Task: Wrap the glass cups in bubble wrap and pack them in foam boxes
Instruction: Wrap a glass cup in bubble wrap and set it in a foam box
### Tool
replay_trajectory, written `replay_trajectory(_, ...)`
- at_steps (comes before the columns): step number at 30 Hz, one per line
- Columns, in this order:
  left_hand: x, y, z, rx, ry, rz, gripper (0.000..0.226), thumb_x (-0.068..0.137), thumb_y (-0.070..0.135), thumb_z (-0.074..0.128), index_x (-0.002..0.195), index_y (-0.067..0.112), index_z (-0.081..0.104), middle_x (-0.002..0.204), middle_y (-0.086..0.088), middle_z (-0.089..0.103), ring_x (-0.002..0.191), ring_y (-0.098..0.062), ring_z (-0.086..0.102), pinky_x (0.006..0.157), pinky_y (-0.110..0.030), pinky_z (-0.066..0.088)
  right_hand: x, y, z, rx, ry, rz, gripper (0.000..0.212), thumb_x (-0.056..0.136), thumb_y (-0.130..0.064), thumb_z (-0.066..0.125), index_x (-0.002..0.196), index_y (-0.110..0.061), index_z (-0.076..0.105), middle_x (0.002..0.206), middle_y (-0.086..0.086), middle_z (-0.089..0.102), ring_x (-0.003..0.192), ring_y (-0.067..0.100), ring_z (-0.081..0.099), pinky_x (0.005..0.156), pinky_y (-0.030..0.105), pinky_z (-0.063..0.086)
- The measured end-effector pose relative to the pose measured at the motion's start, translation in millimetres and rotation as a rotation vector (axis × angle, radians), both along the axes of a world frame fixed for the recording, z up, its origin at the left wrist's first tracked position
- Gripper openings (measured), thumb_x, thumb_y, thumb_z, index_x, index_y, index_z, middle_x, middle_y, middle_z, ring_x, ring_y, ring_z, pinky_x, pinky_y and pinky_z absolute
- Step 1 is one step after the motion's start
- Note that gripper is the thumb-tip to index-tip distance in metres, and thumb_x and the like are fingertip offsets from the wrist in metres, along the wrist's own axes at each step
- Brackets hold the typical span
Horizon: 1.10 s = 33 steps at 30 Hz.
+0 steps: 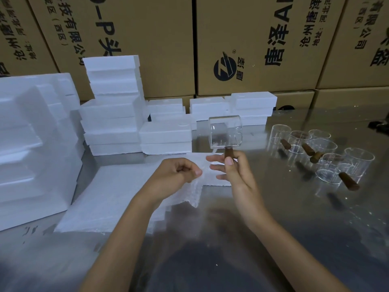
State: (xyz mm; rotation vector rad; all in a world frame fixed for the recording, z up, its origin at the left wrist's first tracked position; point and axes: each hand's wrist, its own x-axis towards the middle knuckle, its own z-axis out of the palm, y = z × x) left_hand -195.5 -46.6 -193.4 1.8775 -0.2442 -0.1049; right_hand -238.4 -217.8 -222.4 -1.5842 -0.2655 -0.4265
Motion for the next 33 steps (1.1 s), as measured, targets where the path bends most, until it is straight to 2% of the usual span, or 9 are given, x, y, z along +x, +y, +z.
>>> replay_trajectory(3, -1.5, -5.6, -1.3, 0.026, 0.008, -0.010, 0.008, 0.088, 0.017, 0.074, 0.080, 0.018, 0.074, 0.066, 0.015, 0.067, 0.060, 0.005, 0.059, 0.055, -0.006, 0.042, 0.4, 0.0, -2.5, -0.052, -0.008, 0.021, 0.021, 0.102, -0.041, 0.038, 0.113, -0.031, 0.053, 0.118, -0.012, 0.069, 0.112, 0.009, 0.064, 0.102, 0.041, 0.048)
replay_trajectory(6, -1.0, -5.8, -1.1, -0.028, 0.005, 0.045, 0.014, 0.090, 0.008, 0.068, 0.079, 0.016, 0.072, 0.073, 0.010, 0.069, 0.063, -0.002, 0.059, 0.057, -0.013, 0.044, 0.9, -0.5, -4.9, -0.079, -0.027, -0.021, 0.020, 0.102, -0.040, 0.038, 0.108, -0.027, 0.052, 0.103, -0.006, 0.070, 0.107, 0.015, 0.066, 0.102, 0.049, 0.047)
replay_trajectory(9, -0.6, -5.0, -0.6, -0.089, 0.018, 0.081, 0.022, 0.093, 0.001, 0.060, 0.078, 0.014, 0.070, 0.073, 0.008, 0.069, 0.062, -0.002, 0.058, 0.054, -0.013, 0.045, 0.4, 1.1, -6.2, -0.093, -0.035, -0.015, 0.020, 0.103, -0.038, 0.038, 0.109, -0.025, 0.051, 0.100, -0.005, 0.069, 0.107, 0.017, 0.065, 0.102, 0.050, 0.047)
replay_trajectory(13, -0.6, -6.2, -2.5, -0.055, 0.006, 0.100, 0.025, 0.096, 0.004, 0.054, 0.079, 0.016, 0.068, 0.074, 0.010, 0.067, 0.061, 0.002, 0.056, 0.058, -0.008, 0.044, -1.7, 3.3, -4.1, -0.047, -0.049, 0.030, 0.020, 0.103, -0.034, 0.039, 0.112, -0.021, 0.052, 0.103, -0.002, 0.068, 0.108, 0.019, 0.065, 0.103, 0.047, 0.047)
replay_trajectory(17, -0.3, -4.6, -3.3, 0.018, 0.013, 0.078, 0.025, 0.099, 0.010, 0.051, 0.084, 0.019, 0.069, 0.081, 0.009, 0.067, 0.060, 0.007, 0.055, 0.056, -0.004, 0.040, -0.8, 2.7, 1.0, 0.075, -0.059, 0.053, 0.019, 0.107, -0.027, 0.041, 0.111, -0.015, 0.054, 0.102, 0.006, 0.071, 0.105, 0.020, 0.068, 0.101, 0.035, 0.050)
replay_trajectory(23, -4.3, -7.1, 2.8, -0.082, -0.066, 0.175, 0.025, 0.092, -0.001, 0.055, 0.085, 0.016, 0.071, 0.091, -0.002, 0.073, 0.077, -0.005, 0.063, 0.059, -0.007, 0.043, 4.9, -4.4, 5.6, 0.240, -0.009, 0.051, 0.016, 0.107, -0.016, 0.038, 0.103, -0.013, 0.054, 0.092, 0.013, 0.067, 0.097, 0.026, 0.068, 0.096, 0.034, 0.052)
replay_trajectory(27, -3.6, -4.1, 5.3, -0.180, -0.083, 0.190, 0.010, 0.090, 0.007, 0.067, 0.094, 0.015, 0.071, 0.091, -0.012, 0.069, 0.081, -0.008, 0.062, 0.064, -0.010, 0.046, 5.2, -6.1, 7.2, 0.269, 0.068, 0.073, 0.017, 0.107, -0.021, 0.039, 0.104, -0.013, 0.053, 0.096, 0.009, 0.071, 0.101, 0.020, 0.069, 0.099, 0.036, 0.049)
replay_trajectory(30, -5.0, -7.7, 5.2, -0.226, -0.072, 0.128, 0.013, 0.088, 0.003, 0.070, 0.096, 0.013, 0.069, 0.086, -0.010, 0.064, 0.078, -0.011, 0.060, 0.067, -0.013, 0.049, 2.0, -4.8, 6.8, 0.292, 0.219, 0.224, 0.020, 0.107, -0.030, 0.037, 0.103, -0.016, 0.050, 0.106, 0.006, 0.075, 0.110, 0.021, 0.068, 0.100, 0.040, 0.046)
replay_trajectory(33, -5.6, -11.4, 4.1, -0.241, -0.080, 0.124, 0.013, 0.085, 0.003, 0.073, 0.094, 0.012, 0.069, 0.084, -0.007, 0.064, 0.077, -0.010, 0.061, 0.066, -0.013, 0.050, 0.2, 0.7, 4.4, 0.313, 0.223, 0.244, 0.020, 0.108, -0.024, 0.036, 0.102, -0.012, 0.051, 0.096, 0.009, 0.073, 0.100, 0.025, 0.071, 0.097, 0.040, 0.049)
